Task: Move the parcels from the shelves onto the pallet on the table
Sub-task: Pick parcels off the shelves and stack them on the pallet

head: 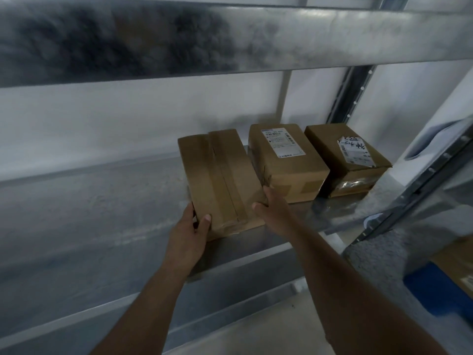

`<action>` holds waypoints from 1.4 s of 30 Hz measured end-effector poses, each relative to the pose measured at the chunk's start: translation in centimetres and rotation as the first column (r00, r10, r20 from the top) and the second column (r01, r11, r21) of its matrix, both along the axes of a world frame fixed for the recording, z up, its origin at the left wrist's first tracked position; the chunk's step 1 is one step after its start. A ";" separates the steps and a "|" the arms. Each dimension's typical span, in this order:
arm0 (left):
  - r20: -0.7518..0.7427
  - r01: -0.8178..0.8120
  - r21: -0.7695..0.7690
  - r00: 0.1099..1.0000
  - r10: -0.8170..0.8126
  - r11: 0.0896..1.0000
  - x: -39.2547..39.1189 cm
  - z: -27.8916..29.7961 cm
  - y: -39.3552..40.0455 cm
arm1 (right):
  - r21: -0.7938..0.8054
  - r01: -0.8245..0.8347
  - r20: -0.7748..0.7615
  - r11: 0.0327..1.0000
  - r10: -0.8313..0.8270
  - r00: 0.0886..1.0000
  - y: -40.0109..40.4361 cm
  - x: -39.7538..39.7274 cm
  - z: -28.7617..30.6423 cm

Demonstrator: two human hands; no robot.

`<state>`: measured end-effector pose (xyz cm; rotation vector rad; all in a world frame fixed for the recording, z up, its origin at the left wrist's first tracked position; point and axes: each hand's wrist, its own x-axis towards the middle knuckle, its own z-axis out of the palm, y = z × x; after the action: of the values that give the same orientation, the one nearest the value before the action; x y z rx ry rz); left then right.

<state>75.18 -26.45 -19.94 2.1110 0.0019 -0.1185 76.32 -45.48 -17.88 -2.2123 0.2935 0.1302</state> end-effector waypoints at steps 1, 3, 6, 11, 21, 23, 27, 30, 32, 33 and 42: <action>0.008 0.002 -0.008 1.000 -0.002 1.000 -0.5 0.1 -0.1 | 0.020 -0.007 0.005 1.000 0.007 1.000 0.1 -0.4 0.0; 0.011 0.005 -0.030 1.000 -0.005 1.000 -1.5 0.1 0.0 | 0.053 -0.011 0.013 0.999 0.010 1.000 0.2 -1.4 0.0; 0.008 0.007 -0.055 1.000 -0.007 0.998 -3.3 0.0 0.8 | 0.075 -0.023 0.028 0.997 0.021 0.999 0.5 -3.7 -0.1; 0.062 0.011 -0.129 0.998 -0.003 0.992 -7.9 -0.1 1.8 | 0.075 -0.016 0.102 0.997 0.008 0.995 0.8 -9.2 -0.8; 0.116 0.158 -0.167 0.983 -0.140 0.973 -16.9 0.6 -0.8 | 0.025 0.150 0.255 0.988 -0.151 0.955 -1.7 -22.2 -0.1; 0.134 0.210 -0.170 0.973 -0.188 0.963 -18.3 0.8 -2.1 | 0.022 0.212 0.308 0.977 -0.208 0.928 -2.8 -24.6 0.3; 0.199 0.305 -0.171 0.942 -0.270 0.937 -21.3 1.7 -5.5 | 0.034 0.287 0.369 0.957 -0.279 0.886 -5.8 -29.3 0.5; 0.212 0.390 -0.181 0.912 -0.352 0.903 -23.3 2.6 -8.5 | 0.075 0.362 0.411 0.929 -0.360 0.837 -7.9 -33.6 1.7; 0.229 0.463 -0.177 0.877 -0.421 0.868 -24.6 3.3 -10.7 | 0.077 0.414 0.430 0.907 -0.405 0.807 -9.4 -36.1 2.2; 0.235 0.498 -0.179 0.859 -0.455 0.849 -25.3 3.6 -11.8 | 0.082 0.446 0.434 0.891 -0.435 0.789 -10.3 -37.3 2.3; 0.281 0.779 -0.128 0.622 -0.730 0.614 -31.5 6.7 -23.0 | 0.130 0.720 0.549 0.681 -0.654 0.520 -16.7 -48.2 3.7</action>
<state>43.70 -49.46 -13.26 1.7321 -1.0114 -0.3917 28.11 -62.19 -14.21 -1.9554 0.8420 -0.9979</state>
